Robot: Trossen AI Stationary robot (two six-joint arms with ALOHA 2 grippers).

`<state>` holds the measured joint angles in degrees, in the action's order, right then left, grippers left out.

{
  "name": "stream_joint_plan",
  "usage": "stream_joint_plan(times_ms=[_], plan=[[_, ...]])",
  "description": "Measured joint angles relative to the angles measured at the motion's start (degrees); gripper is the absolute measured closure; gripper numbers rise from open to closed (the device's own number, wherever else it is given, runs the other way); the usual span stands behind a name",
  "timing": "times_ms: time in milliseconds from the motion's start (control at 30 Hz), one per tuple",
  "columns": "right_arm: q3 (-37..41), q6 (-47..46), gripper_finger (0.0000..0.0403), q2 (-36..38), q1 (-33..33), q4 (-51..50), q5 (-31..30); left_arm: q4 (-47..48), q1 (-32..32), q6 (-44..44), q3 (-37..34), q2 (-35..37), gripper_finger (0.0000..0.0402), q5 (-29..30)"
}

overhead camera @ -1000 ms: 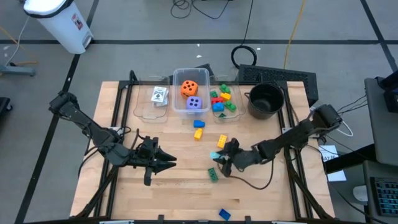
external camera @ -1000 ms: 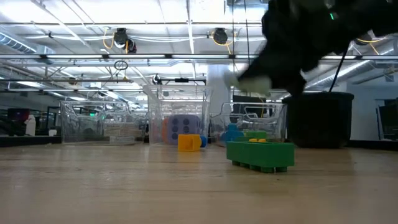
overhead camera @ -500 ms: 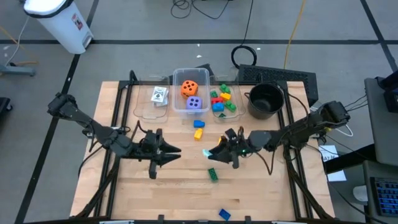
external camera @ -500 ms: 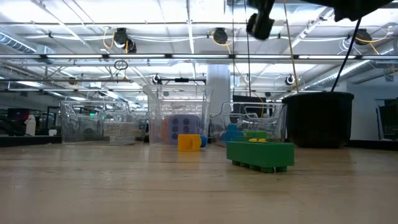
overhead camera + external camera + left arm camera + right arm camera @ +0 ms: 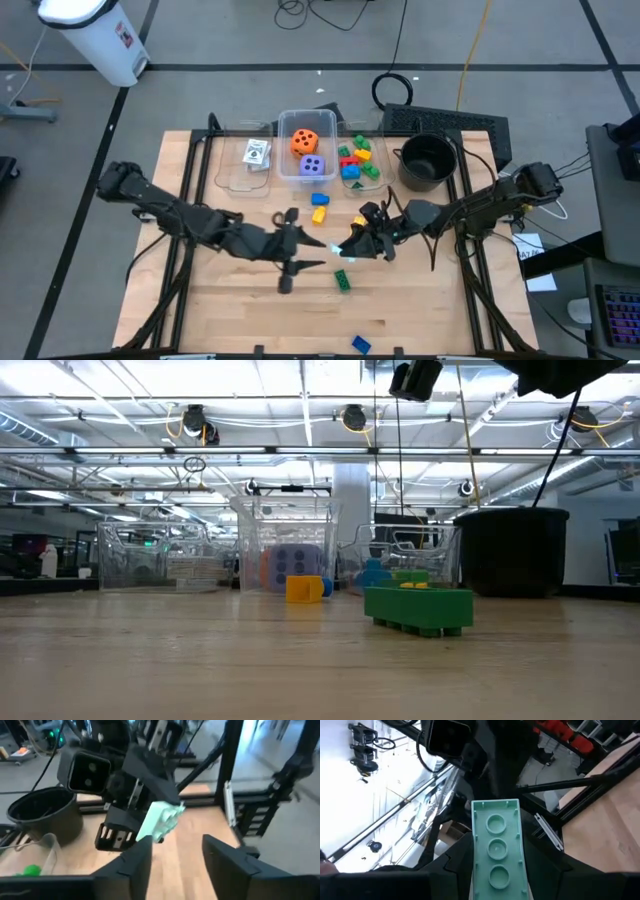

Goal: Pick & Place Toys
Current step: Put the light blue green game piece into the right transparent bin

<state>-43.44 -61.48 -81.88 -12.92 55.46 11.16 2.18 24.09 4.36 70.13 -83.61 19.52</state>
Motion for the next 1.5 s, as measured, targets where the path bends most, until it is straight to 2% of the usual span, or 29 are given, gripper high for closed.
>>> stream_joint_plan(times_ms=[133, 300, 467, 733, 1167, 1300, 1500], plan=[[0.0, 0.3, 0.0271, 0.0, 0.0, -0.7, 1.1, 2.4, -0.8, -2.3, 4.1, -2.6, 0.0175, 0.0], [0.0, 0.6, 0.0271, 0.0, 0.0, -0.4, 1.2, 2.3, -1.6, -5.3, 5.1, -2.7, 0.0135, -0.9], [0.0, -0.6, 0.0271, 0.0, 0.0, 0.6, 2.7, 2.0, -4.3, -0.5, 5.2, -3.4, 0.0129, -10.1], [0.0, -0.9, 0.0271, 0.0, -0.1, 2.2, 4.1, -0.1, -7.7, 2.2, 5.1, -4.7, 0.0185, -15.9], [0.0, -1.0, 0.0266, 0.0, -0.1, 2.5, 4.6, -1.9, -9.6, 2.6, 5.1, -4.7, 0.0345, -24.8], [-0.1, -0.5, 0.0236, 0.1, -0.1, 2.5, 4.4, -3.1, -9.9, 4.5, 5.1, -4.7, 0.0356, -27.2], [-0.1, -0.4, 0.0187, 0.1, 0.1, 3.7, 4.0, -3.7, -10.0, 8.5, 5.1, -4.1, 0.0352, -28.8]])
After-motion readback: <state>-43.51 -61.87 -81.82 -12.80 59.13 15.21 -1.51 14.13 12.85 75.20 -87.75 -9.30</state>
